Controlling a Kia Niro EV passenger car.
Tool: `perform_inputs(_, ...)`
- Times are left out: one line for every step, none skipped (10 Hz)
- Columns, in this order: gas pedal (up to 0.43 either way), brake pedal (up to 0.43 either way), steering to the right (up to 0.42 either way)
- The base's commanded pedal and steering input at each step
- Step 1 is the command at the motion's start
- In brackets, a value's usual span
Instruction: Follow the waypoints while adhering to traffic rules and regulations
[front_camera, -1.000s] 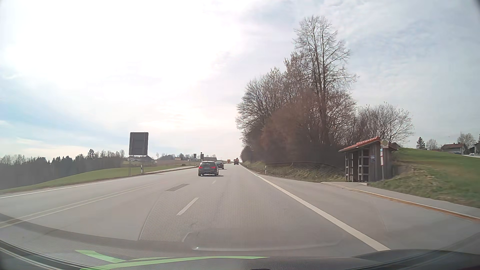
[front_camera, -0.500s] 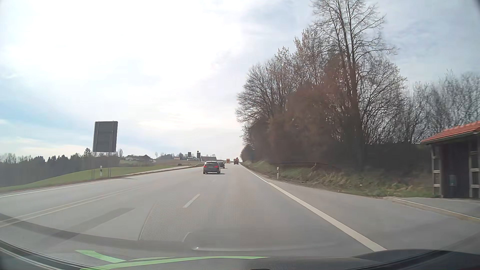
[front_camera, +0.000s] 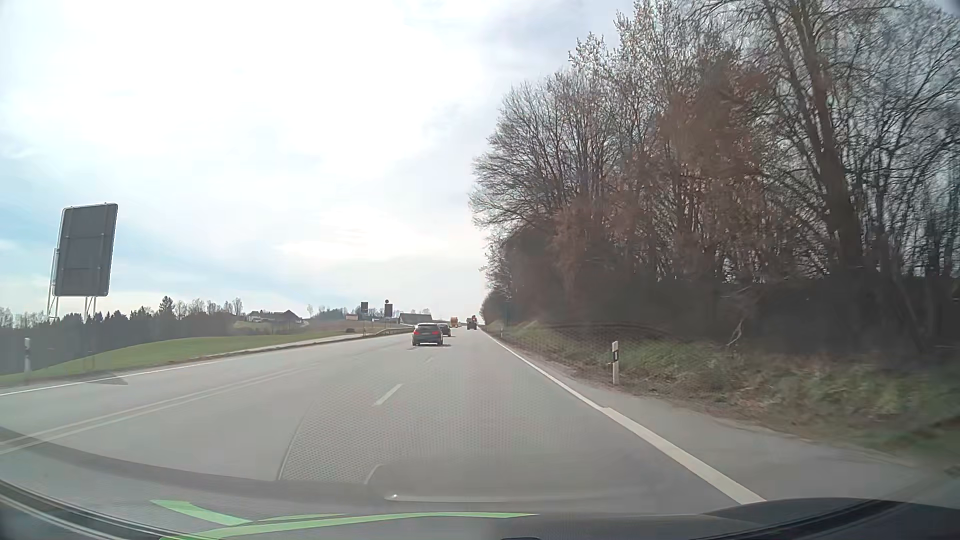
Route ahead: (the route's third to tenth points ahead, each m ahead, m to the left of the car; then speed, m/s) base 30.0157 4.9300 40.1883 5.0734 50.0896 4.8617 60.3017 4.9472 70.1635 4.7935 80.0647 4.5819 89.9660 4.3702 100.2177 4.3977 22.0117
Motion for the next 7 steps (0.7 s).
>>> perform_inputs(0.378,0.000,0.000)
perform_inputs(0.378,0.000,0.000)
perform_inputs(0.378,0.000,0.000)
perform_inputs(0.378,0.000,-0.001)
perform_inputs(0.378,0.000,-0.001)
perform_inputs(0.378,0.000,-0.001)
perform_inputs(0.378,0.000,-0.001)
